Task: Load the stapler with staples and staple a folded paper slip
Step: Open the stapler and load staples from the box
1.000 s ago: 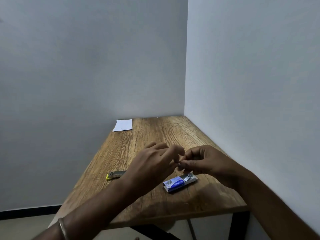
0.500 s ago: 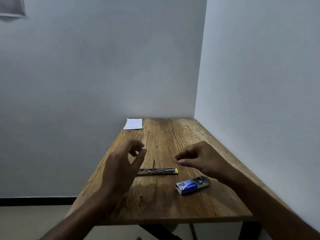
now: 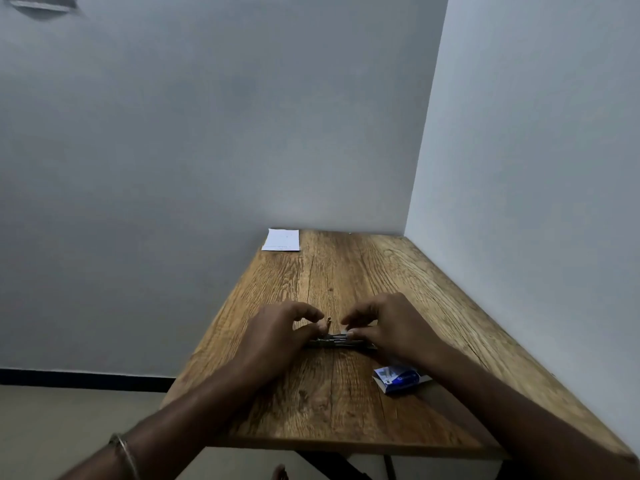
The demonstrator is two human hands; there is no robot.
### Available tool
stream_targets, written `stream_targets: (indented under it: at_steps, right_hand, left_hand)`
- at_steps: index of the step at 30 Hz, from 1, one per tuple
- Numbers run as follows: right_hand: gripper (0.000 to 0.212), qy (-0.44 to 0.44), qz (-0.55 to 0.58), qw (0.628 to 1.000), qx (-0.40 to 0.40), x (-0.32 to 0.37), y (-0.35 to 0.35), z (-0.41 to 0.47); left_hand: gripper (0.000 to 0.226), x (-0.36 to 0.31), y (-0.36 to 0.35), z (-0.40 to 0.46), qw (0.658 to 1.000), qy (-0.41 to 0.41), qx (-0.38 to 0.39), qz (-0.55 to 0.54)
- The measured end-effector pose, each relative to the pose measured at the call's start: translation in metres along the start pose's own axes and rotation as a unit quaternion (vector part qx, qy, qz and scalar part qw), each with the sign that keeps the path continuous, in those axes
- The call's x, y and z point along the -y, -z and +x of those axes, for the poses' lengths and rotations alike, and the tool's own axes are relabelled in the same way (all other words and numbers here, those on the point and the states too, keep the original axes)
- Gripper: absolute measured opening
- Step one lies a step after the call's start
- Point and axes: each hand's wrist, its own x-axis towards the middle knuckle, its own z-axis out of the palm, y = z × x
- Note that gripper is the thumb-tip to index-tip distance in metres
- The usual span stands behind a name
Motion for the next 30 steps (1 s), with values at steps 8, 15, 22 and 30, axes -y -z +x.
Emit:
stream_targets:
  at_steps: [8, 15, 22, 30]
  right_hand:
    - [0.031, -0.003, 0.015, 1.0, 0.019, 0.0046, -0.0033, 0.0035]
    - [0.031, -0.003, 0.021, 1.0, 0.014, 0.0068, -0.0049, 0.0036]
    - [0.026, 0.018, -0.013, 1.0, 0.018, 0.007, -0.008, 0.0029]
    - [0.017, 0.021, -0.01, 0.999, 0.037, 0.0059, -0.0067, 0.001]
  left_hand:
    - [0.025, 0.0035, 0.0003, -0.0006, 0.999, -0.018, 0.032, 0.013]
    - [0.019, 0.0053, 0.0018, -0.0008, 0.998, -0.024, 0.052, 0.0]
    - [0.018, 0.0092, -0.0007, -0.0015, 0.998, -0.03, 0.049, -0.007]
    - [0.02, 0.0101, -0.0017, -0.001, 0.998, -0.034, 0.048, -0.005]
